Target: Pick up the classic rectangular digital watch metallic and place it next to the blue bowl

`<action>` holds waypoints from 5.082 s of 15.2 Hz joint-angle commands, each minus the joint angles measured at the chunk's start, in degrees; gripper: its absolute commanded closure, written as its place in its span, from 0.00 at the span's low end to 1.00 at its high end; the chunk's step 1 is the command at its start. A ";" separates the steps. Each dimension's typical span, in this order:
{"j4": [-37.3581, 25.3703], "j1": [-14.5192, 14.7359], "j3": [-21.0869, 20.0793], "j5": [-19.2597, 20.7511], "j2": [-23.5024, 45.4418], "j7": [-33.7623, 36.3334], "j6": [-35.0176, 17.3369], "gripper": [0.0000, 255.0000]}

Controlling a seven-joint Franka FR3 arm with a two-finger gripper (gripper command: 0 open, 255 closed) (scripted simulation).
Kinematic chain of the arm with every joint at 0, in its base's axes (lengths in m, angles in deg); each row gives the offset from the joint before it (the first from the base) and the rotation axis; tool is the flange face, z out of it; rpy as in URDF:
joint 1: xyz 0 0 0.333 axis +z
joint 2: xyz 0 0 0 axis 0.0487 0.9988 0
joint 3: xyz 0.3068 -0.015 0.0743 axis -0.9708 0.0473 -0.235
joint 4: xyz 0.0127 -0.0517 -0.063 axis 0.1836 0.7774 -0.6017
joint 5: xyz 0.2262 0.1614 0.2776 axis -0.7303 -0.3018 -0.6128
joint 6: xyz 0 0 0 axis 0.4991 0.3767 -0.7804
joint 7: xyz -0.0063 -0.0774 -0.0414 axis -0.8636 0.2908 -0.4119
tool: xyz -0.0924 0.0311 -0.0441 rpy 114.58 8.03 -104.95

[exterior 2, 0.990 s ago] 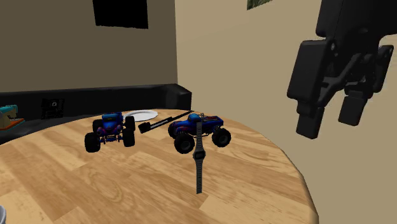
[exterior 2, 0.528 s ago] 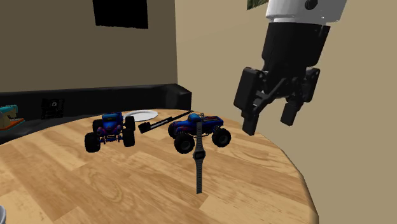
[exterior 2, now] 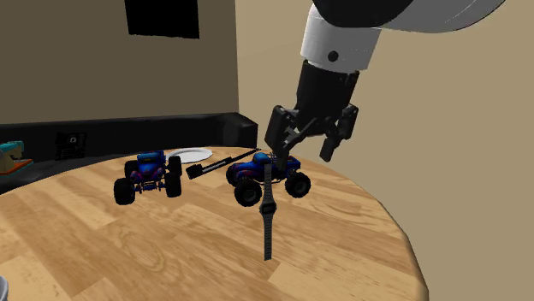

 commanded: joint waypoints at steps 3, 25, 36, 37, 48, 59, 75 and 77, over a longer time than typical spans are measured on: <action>-4.46 -0.31 -0.75 1.89 6.89 1.22 -6.87 0.00; -9.66 -0.40 -1.01 5.55 17.55 3.58 -15.51 1.00; -11.26 -0.43 -1.08 4.91 16.20 3.06 -12.59 1.00; -11.69 -0.44 -1.09 4.77 15.89 2.94 -11.86 1.00; -17.25 -0.46 -1.11 3.65 13.25 1.98 -3.70 1.00; -24.38 -0.46 -1.08 3.12 12.06 1.44 4.59 1.00; -38.00 -0.39 -1.15 3.09 13.12 1.15 17.17 1.00; -40.03 -0.37 -1.18 3.15 13.51 1.15 18.82 1.00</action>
